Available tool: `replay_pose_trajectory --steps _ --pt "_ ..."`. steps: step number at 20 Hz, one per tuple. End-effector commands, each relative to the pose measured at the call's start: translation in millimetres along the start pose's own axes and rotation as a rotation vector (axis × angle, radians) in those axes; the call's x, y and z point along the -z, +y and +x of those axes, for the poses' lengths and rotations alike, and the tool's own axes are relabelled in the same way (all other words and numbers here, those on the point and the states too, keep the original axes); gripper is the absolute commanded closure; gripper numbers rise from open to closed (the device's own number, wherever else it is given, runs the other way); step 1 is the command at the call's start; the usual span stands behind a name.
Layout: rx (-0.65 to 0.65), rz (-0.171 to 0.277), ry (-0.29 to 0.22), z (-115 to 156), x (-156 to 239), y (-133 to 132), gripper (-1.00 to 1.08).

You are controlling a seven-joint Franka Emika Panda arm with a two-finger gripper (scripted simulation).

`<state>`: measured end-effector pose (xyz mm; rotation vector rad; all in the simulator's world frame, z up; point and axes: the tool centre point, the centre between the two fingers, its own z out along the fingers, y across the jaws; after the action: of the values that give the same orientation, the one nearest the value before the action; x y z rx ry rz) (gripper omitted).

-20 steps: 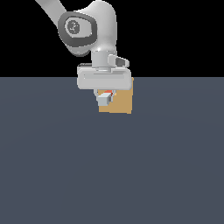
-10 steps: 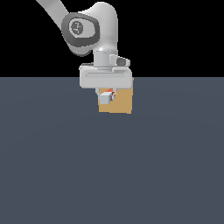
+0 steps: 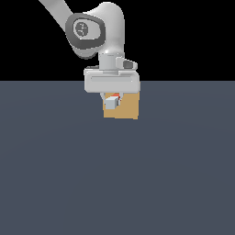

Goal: Insert the peg into the horizontal hole in a box.

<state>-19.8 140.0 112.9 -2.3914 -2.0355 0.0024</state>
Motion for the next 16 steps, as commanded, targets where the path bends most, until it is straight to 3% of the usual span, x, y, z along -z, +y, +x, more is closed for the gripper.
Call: replay_pose_trajectory --steps 1,16 --pt "0.001 -0.002 0.001 4 1 0 1.08" --pt "0.0 -0.003 0.002 91 2 0 1.08"
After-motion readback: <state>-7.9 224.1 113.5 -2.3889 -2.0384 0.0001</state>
